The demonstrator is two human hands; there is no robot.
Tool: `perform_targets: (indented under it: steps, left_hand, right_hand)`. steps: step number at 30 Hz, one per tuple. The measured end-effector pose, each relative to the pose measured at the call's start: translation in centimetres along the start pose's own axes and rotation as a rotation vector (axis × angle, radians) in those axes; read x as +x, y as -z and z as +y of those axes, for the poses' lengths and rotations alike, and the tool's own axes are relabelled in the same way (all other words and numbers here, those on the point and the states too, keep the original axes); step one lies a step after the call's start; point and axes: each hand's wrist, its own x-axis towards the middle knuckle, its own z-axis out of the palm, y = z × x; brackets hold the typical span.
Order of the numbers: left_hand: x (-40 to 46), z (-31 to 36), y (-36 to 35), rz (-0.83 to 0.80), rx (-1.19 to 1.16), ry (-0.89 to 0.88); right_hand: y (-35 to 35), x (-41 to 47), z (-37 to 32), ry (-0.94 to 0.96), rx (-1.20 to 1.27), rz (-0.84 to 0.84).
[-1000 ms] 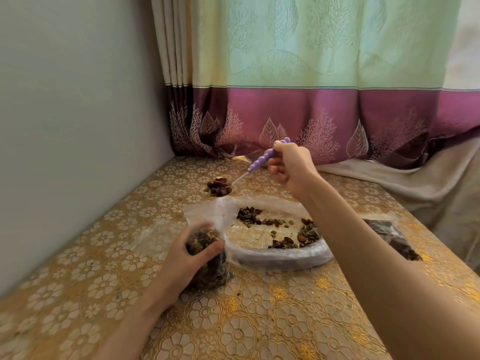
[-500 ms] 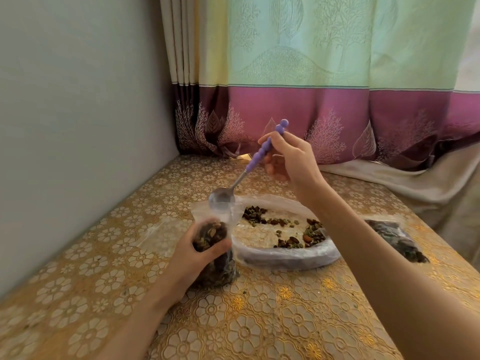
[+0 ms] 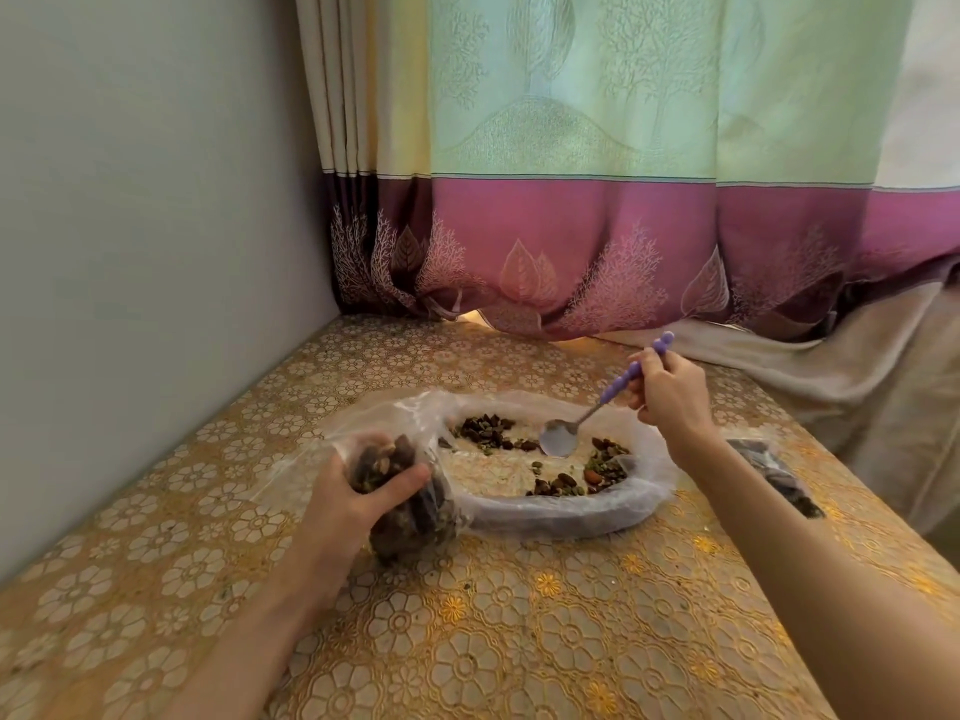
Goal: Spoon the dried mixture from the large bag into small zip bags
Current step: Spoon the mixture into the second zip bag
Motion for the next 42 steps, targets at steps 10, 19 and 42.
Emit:
perform_targets:
  steps: [10,19,42]
  left_hand:
    - [-0.4,0.5,-0.5,-0.080,0.031,-0.101]
    - [-0.2,0.3,-0.7,-0.079,0.074,-0.134]
    - [0.0,-0.9,-0.5,-0.132,0.244,0.044]
  right_hand:
    - [1.8,-0.8,2.0,-0.104,-0.069,-0.072]
    - [1.9,-2.1,2.5,-0.202,0.044,-0.192]
    - [1.5,-2.7,2.6,-0.269,0.285,-0.064]
